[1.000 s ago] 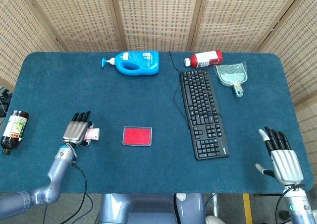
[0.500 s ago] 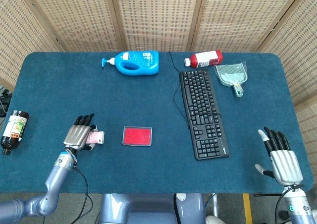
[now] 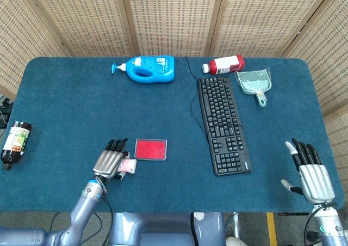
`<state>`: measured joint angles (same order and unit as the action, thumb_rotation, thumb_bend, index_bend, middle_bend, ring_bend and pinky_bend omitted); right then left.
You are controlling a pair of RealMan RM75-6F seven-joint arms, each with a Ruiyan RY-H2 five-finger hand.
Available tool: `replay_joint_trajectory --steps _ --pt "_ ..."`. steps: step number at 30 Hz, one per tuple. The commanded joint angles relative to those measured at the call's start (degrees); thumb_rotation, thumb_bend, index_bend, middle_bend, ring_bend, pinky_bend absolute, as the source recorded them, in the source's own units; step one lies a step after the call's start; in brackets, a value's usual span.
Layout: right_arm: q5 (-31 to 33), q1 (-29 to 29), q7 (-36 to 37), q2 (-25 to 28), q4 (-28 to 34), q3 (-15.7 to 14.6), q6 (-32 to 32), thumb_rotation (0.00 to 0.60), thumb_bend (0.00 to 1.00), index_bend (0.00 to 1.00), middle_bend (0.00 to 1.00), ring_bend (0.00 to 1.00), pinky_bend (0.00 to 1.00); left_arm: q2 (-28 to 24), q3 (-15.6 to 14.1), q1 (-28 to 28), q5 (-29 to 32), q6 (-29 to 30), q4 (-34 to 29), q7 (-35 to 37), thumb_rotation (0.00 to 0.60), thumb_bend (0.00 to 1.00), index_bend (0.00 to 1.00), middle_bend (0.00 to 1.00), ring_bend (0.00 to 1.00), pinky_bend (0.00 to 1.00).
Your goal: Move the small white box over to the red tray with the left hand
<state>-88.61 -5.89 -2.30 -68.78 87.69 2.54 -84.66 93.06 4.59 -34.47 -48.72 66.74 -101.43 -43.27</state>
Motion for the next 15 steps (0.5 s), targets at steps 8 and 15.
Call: replay_joint_trajectory --steps 8,15 --pt "0.05 0.1 1.35 0.64 0.14 0.15 -0.21 0.6 0.0 0.01 0.0 0.0 0.0 5.18 1.35 -1.87 2.0 3.13 -1.21 -3.23 0.6 0.35 0.51 0.0 0.0 0.0" --pt "-0.09 0.11 2.02 0.95 0.27 0.13 -0.24 0.6 0.0 0.01 0.0 0.0 0.0 7.88 2.54 -2.86 4.05 4.9 -0.64 -5.21 0.6 0.35 0.51 0.0 0.0 0.0"
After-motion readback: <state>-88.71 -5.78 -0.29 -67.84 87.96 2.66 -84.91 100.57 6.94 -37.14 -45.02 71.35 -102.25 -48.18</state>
